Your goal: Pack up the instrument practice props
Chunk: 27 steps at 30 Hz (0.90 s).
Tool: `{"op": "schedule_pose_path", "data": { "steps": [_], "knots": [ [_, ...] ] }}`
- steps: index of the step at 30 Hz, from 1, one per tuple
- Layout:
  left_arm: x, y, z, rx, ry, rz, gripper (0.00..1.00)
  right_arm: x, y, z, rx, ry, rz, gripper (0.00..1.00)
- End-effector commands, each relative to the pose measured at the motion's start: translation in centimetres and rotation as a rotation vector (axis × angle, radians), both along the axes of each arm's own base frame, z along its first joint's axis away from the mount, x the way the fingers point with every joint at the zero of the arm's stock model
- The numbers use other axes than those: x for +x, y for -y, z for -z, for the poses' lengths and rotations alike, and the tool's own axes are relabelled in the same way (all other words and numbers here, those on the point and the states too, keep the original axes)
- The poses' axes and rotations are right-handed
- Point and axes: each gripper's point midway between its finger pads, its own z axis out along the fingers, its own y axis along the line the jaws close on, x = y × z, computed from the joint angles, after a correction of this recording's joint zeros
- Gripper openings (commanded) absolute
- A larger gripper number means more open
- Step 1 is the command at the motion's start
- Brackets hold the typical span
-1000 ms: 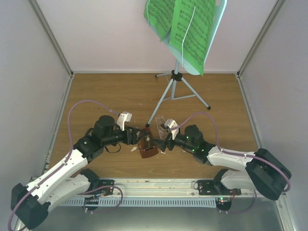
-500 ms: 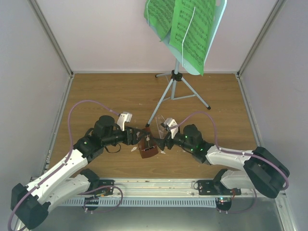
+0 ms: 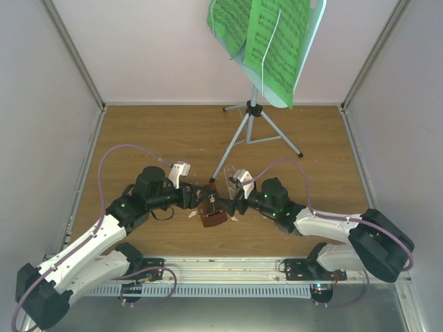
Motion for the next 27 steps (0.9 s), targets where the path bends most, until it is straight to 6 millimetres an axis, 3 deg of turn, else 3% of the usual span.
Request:
{"op": "schedule_pose_path", "data": {
  "steps": [1,10,13,19,23,27],
  "knots": [
    [0.2,0.3,-0.7,-0.025,0.035,0.013,0.73,0.0,-0.9,-2.1,0.047,0.049,-0.020,0.99],
    [0.4,0.0,-0.9,-0.019,0.046,-0.012,0.73,0.8,0.2,-2.1,0.043,0.038,0.066,1.00],
    [0.8,-0.8,-1.6,-0.003,0.079,-0.053,0.76,2.5,2.5,-1.1,0.007,-0.038,0.233,1.00],
    [2.1,-2.6,-4.3,0.057,0.177,-0.155,0.98,4.5,7.6,1.6,-0.042,-0.165,0.457,0.99],
    [2.6,-3.5,-6.1,0.068,0.228,-0.203,0.99,5.2,10.1,2.4,-0.039,-0.213,0.551,0.94],
    [2.5,-3.9,-6.3,0.055,0.240,-0.229,0.99,5.1,10.4,2.0,-0.026,-0.206,0.547,0.91]
  ]
}}
